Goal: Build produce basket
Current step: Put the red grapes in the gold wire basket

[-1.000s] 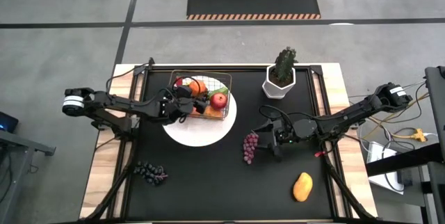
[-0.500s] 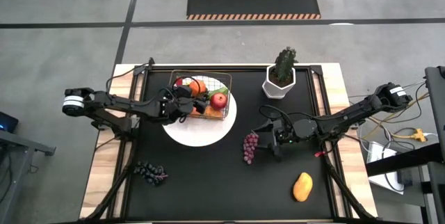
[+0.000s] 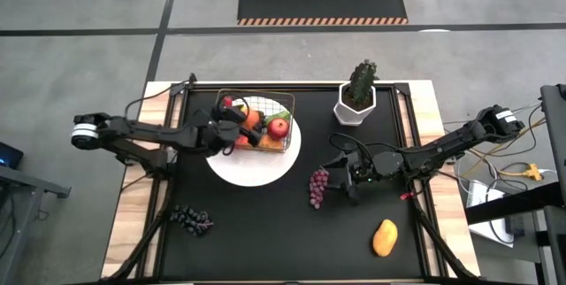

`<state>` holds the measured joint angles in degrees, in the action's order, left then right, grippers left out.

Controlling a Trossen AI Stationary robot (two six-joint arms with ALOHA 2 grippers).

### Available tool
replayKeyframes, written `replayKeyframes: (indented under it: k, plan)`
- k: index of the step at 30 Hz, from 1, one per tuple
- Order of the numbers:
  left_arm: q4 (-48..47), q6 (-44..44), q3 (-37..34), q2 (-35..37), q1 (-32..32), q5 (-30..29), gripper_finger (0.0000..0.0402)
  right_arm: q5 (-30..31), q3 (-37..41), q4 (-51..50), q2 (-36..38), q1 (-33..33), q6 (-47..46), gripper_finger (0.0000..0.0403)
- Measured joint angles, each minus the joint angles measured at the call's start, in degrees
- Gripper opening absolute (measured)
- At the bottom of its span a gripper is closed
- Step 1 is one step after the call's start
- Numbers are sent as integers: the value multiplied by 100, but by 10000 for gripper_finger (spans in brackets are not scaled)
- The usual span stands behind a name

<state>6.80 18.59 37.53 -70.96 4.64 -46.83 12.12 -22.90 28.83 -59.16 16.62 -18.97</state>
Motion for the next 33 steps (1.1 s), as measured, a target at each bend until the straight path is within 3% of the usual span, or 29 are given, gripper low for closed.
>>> replayKeyframes:
  k: [9,13,21,33]
  plan:
    - [349,-182,-65,1110,-205,2553,382,11,0,-7,1,0,3,329]
    - [784,-107,-255,1184,-789,2601,382,125,0,-30,0,0,6,329]
    - [1984,-105,-595,543,-1821,2349,382,144,2,-70,0,0,-10,329]
    - [2595,-103,-535,-342,-2013,2319,382,144,2,-161,1,0,-399,329]
